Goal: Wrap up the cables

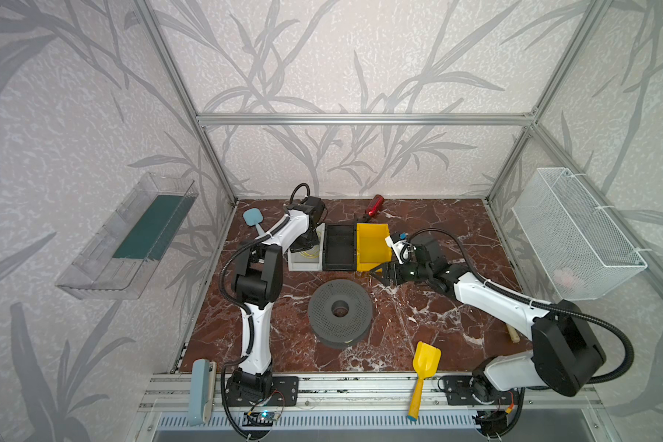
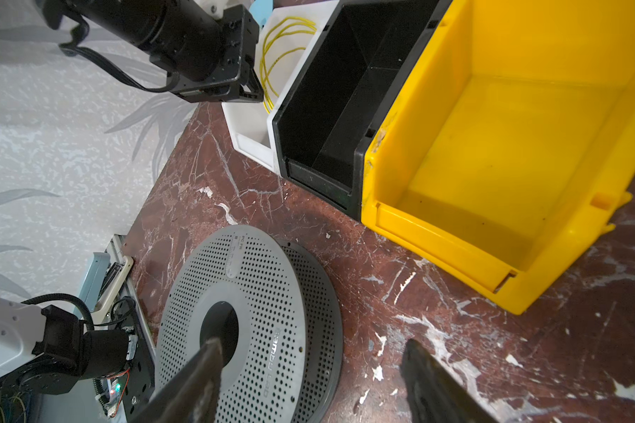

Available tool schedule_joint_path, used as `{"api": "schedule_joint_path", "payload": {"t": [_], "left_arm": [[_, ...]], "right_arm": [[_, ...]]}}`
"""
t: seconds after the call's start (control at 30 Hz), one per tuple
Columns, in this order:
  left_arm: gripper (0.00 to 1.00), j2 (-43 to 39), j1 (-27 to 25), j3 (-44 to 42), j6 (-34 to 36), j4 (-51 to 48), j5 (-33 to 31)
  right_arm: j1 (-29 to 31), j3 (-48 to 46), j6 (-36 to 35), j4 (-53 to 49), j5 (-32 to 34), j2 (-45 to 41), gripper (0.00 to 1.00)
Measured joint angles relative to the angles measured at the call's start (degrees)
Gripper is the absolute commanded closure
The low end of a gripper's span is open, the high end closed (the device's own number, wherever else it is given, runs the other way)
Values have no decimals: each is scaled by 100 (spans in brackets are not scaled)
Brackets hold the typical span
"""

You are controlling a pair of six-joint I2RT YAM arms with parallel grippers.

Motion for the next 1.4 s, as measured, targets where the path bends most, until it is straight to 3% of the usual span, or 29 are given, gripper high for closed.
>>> {"api": "schedule_joint_path", "payload": {"t": [0.3,0.57,0.67,0.9,1.23,1.4], "left_arm": [[100,-693,0,0,13,-101,-107],[49,-951,-4,-249,28,-264,197],[39,-951,-9,-658,-122,-111,382],[39,-881,-11,-765,-251,223,643],[35,-107,-9,-483,-494,437,710],[38,68,2,-295,-584,455,682]], "right_arm": [[0,0,2,-2,2,-136,24],[0,0,2,-2,0,-240,24],[0,0,2,-2,-20,-240,24],[0,0,-24,-28,-59,-251,24],[-52,0,-31,-50,-61,-251,24],[-101,0,-31,-48,-59,-251,24]]}}
